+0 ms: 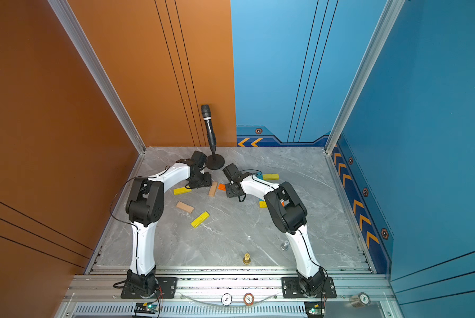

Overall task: Assemble the number 6 with building blocks
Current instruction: Adjust the building block at the center of the board.

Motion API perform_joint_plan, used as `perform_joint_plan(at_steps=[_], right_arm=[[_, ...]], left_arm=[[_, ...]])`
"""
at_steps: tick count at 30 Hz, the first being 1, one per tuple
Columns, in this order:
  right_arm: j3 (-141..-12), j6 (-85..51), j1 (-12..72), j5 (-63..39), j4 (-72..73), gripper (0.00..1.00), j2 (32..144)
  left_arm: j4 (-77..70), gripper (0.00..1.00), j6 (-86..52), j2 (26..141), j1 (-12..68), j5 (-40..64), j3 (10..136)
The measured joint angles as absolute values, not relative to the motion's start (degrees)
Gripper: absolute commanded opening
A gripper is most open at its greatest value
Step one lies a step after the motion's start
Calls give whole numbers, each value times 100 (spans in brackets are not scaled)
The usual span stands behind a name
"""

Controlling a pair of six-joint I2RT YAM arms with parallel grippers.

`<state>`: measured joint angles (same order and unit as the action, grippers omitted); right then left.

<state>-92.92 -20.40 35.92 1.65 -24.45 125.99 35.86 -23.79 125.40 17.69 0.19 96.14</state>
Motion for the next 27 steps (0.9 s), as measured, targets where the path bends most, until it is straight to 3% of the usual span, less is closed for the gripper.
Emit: perform_joint_plan(at_steps=[21,27], right_arm=[[-9649,-1479,3470,-478,-2552,42,12796],[-9747,-1352,3448,-539,-2687,50,12805]], left_arm=[[3575,69,-2576,12516,1813,102,9583],[3603,69,-2676,12411,1804,156,9467]])
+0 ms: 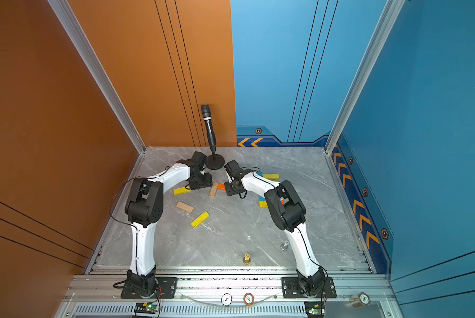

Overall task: Assemble the number 6 with building blocks
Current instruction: Adjust the building block at the center of the board.

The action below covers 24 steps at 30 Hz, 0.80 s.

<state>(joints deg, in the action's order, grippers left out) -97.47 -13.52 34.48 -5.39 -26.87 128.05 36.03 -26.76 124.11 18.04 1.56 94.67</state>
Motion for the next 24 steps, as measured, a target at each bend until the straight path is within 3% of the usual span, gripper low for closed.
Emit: perform_joint_plan(at_steps=[9,17,24], right_arm=[[-10009,-1225,3249,-906,-3035,55,12543],[-8521,-1597,3376,-1031,-2698,54,10722],[-7592,-1806,3999,-1009,-2427,54,10333]], left_arm=[[3846,71,-2829,11338,1643,183,9148],[3935,75,-3192,9542,1608,-21,7277],[3981,78,-3658,9268,1549,-255,6119]])
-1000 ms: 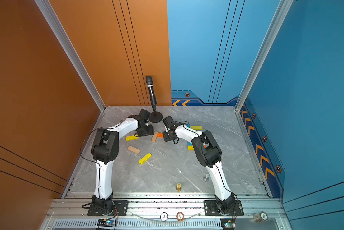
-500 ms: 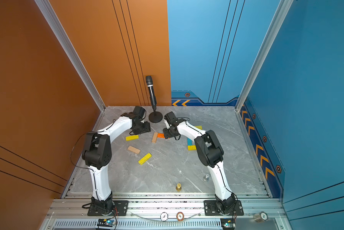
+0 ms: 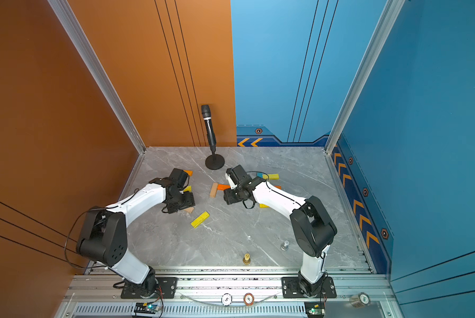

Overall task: Assemble the number 6 with building blocks
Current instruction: Assemble the building block at the center of the board.

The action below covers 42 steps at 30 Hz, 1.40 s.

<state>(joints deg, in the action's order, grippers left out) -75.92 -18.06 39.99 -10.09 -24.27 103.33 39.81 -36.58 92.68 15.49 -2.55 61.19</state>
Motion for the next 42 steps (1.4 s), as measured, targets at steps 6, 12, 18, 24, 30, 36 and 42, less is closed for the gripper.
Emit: perform_joint_plan(at_steps=[6,12,18,24,30,36,42], right_arm=[[-7448,-1809,4278,-965,-2403,54,10304],[-7428,-1804,4292,-875,-2379,54,10184],[-7356,-1804,4292,-840,-2377,54,10047],[-7242,-1804,4268,-733,-2351,54,9902],[-6941,-1828,4106,-727,-2270,53,9725],[-6893,-1841,3833,-729,-2217,53,9721],[-6888,-1855,3789,-729,-2178,53,9699]], left_arm=[[3540,81,-4263,9382,1490,-401,6042],[3170,77,-4919,9721,1490,-569,6042],[3103,62,-5457,10071,1490,-864,6058],[3199,39,-5164,10239,1490,-711,6313],[3511,30,-3721,10221,1721,16,6453],[3660,31,-2502,10044,2169,596,6407],[3701,29,-2001,10250,2403,858,6646]])
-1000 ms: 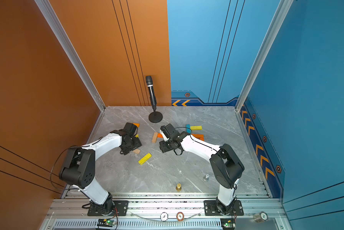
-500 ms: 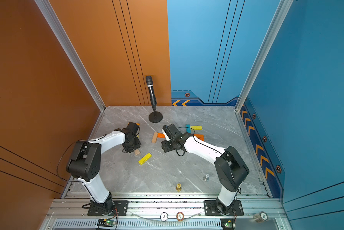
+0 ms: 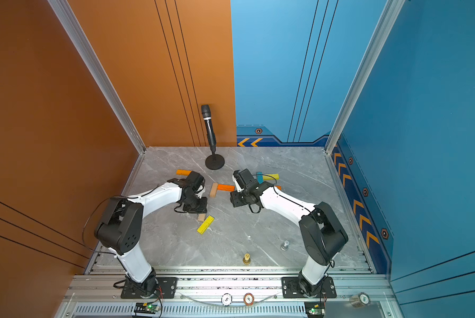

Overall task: Assemble the number 6 with building blocks
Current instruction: Assemble the building block at the center of the board.

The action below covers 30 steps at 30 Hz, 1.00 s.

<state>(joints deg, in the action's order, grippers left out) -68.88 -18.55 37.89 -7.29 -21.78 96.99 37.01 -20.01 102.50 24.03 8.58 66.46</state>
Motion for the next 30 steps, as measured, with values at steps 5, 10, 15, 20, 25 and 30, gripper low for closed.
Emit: perform_joint_plan(at_steps=[5,10,15,20,25,30], right_arm=[[-6803,-1883,3791,-727,-2132,53,9618],[-6742,-1896,3791,-727,-2132,53,9577],[-6742,-1896,3780,-729,-2132,53,9577],[-6742,-1896,3769,-727,-2132,53,9577],[-6742,-1896,3732,-727,-2130,53,9577],[-6742,-1896,3710,-727,-2128,53,9577]], left_arm=[[3697,29,-1772,10573,2488,961,6893],[3704,29,-1645,10691,2484,965,7070],[3706,30,-1586,10812,2482,956,7207],[3708,30,-1586,10895,2480,886,7312],[3710,31,-1588,10921,2480,792,7349],[3708,31,-1588,10973,2482,729,7413]])
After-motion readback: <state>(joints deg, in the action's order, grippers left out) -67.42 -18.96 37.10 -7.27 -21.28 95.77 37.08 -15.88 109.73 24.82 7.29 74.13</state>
